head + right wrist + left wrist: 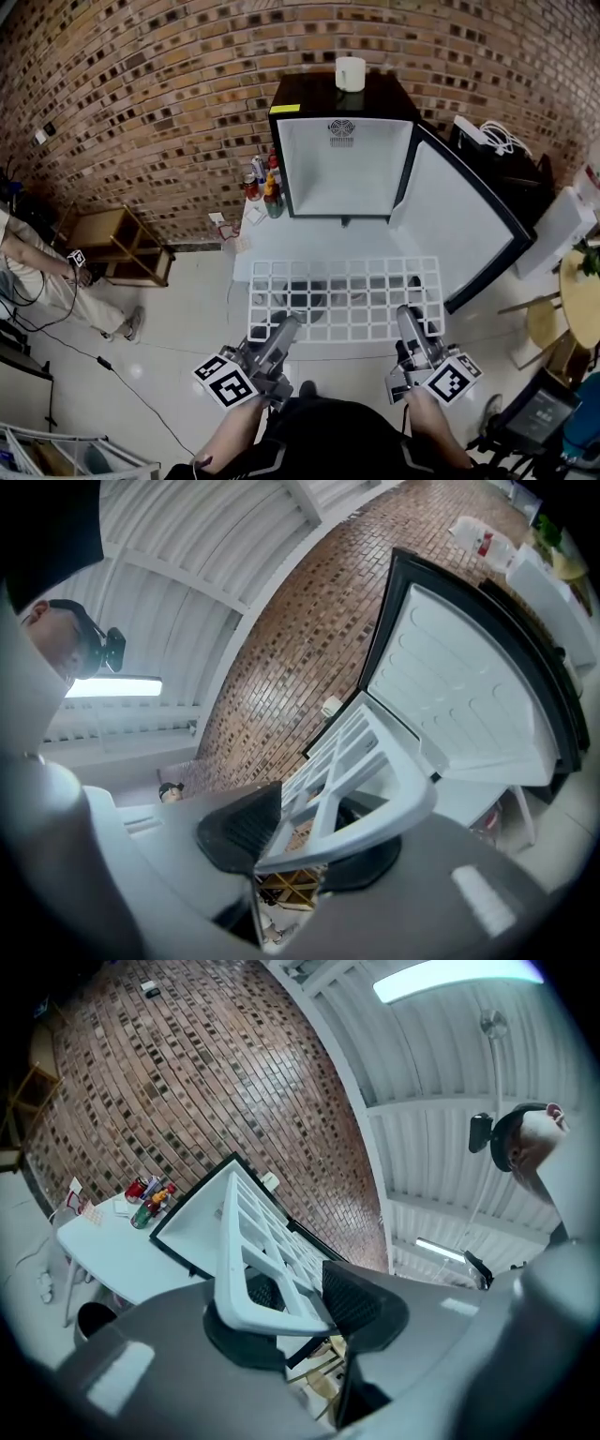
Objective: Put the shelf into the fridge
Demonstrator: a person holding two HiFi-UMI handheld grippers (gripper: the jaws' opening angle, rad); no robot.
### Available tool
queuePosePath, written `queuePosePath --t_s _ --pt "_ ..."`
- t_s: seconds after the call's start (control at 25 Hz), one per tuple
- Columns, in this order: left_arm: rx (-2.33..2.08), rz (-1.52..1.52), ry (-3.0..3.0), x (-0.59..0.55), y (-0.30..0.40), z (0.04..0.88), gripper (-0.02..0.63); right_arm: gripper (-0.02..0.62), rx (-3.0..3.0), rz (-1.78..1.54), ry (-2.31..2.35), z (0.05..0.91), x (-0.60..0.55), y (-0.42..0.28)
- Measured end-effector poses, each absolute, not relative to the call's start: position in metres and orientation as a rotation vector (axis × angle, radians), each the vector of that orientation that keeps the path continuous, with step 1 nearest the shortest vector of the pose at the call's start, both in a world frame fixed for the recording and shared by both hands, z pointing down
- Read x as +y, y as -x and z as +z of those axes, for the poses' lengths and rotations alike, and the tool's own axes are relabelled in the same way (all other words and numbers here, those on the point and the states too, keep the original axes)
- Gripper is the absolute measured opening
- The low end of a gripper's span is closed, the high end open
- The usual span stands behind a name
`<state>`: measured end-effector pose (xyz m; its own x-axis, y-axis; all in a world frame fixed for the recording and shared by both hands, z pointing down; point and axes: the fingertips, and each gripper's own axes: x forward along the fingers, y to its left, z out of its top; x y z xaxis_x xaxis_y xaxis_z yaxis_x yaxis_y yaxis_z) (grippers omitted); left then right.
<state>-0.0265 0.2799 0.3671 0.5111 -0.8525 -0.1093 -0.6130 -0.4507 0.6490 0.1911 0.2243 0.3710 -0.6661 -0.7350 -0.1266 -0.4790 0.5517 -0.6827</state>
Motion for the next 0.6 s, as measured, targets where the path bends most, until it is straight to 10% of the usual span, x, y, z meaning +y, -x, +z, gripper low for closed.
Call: queuePosePath --t_s 0.6 --pt "-1.108 -0.613 -2.212 0.218 0.131 0.385 0.114 0.126 2.390 -0.893 1.062 0.374 0.171 -0.085"
